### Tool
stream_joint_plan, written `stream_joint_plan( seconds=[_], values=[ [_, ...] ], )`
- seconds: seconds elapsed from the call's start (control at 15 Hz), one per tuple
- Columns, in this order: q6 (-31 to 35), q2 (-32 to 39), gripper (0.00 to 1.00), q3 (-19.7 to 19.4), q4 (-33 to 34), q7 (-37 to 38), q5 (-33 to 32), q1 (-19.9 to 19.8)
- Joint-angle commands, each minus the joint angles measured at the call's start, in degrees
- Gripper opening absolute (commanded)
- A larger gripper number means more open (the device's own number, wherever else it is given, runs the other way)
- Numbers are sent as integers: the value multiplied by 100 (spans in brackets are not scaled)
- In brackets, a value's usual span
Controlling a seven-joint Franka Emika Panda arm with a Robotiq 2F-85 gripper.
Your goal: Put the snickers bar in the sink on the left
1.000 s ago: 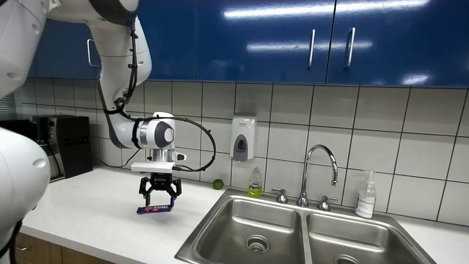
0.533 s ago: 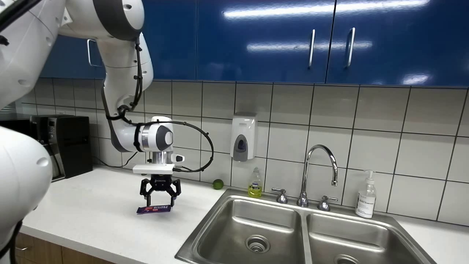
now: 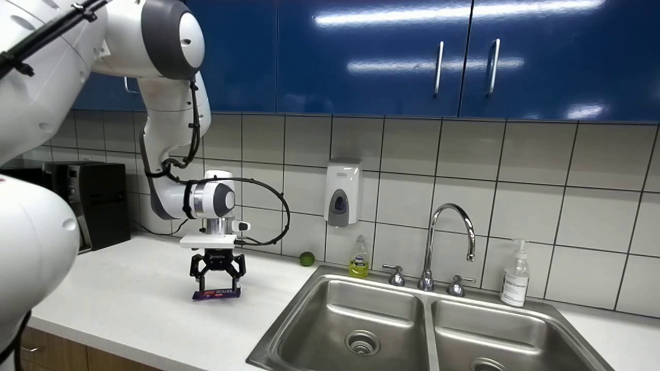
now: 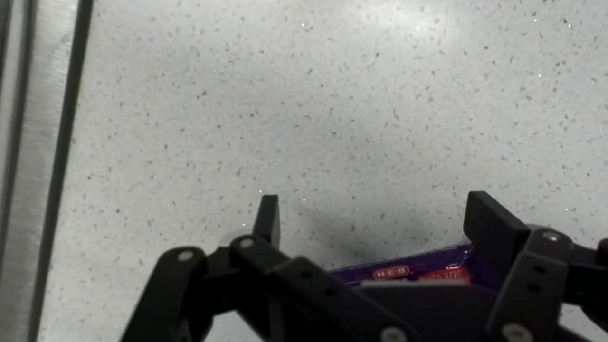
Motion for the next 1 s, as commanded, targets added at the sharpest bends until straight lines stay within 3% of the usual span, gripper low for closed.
stream_joint_plan(
  seconds=[0.0, 0.4, 0.93],
  values=[
    [-135, 236, 100, -52, 348, 213, -175, 102],
    [-119, 461, 100, -123, 658, 249, -183, 124],
    [-23, 406, 100, 1, 486, 54, -59, 1]
  ],
)
